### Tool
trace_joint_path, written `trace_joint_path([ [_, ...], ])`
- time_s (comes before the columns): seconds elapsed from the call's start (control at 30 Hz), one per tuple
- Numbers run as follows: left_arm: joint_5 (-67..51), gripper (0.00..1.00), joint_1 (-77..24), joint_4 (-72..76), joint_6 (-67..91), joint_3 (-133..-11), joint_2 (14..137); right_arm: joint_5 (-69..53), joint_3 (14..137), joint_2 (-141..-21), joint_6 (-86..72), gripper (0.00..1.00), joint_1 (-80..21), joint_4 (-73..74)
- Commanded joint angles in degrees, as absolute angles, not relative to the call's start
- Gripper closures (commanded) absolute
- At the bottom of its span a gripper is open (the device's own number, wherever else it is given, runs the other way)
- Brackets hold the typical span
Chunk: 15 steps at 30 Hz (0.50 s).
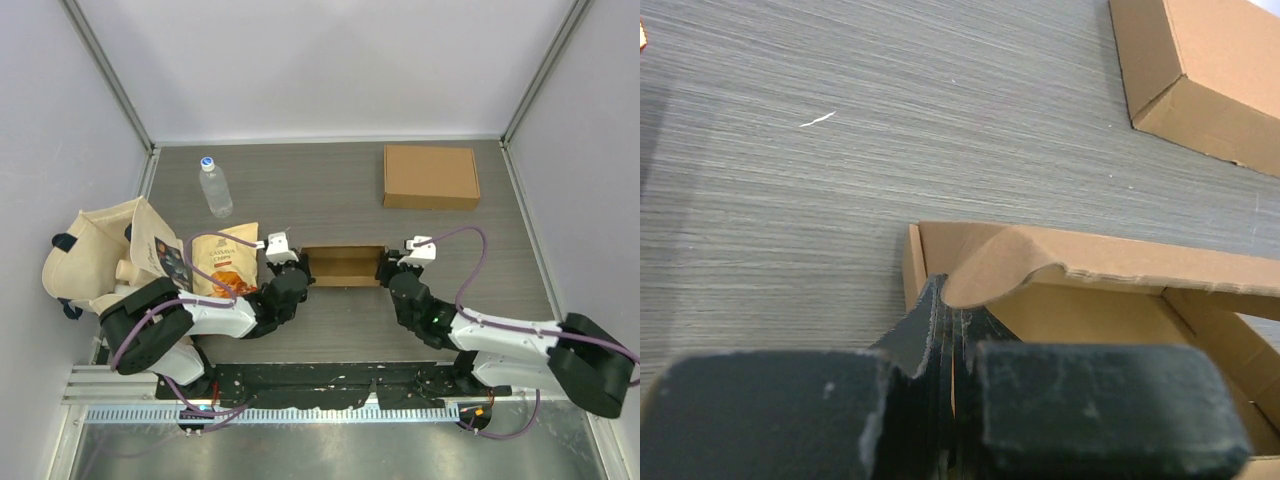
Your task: Fold the paper box
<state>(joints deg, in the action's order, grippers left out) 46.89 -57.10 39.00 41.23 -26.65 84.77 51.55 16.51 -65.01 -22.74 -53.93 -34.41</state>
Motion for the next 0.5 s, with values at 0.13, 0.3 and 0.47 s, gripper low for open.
trace_joint_path([
  [0.13, 52.82, 1.0, -58.89, 37.53, 36.65, -25.58, 84.2, 43.9, 34.09, -46.95, -43.23, 0.4, -54.32, 26.82],
  [0.3, 53.96, 1.0, -60.37, 36.92, 35.51, -26.54, 84.2, 27.11, 38.04, -42.01, -43.61, 0.32, -54.32, 35.68],
  [0.47, 55.28, 1.0, -61.43, 36.74, 34.98, -27.42, 84.64, 25.48, 54.37, -48.77, -41.99, 0.22, -54.14, 43.85],
])
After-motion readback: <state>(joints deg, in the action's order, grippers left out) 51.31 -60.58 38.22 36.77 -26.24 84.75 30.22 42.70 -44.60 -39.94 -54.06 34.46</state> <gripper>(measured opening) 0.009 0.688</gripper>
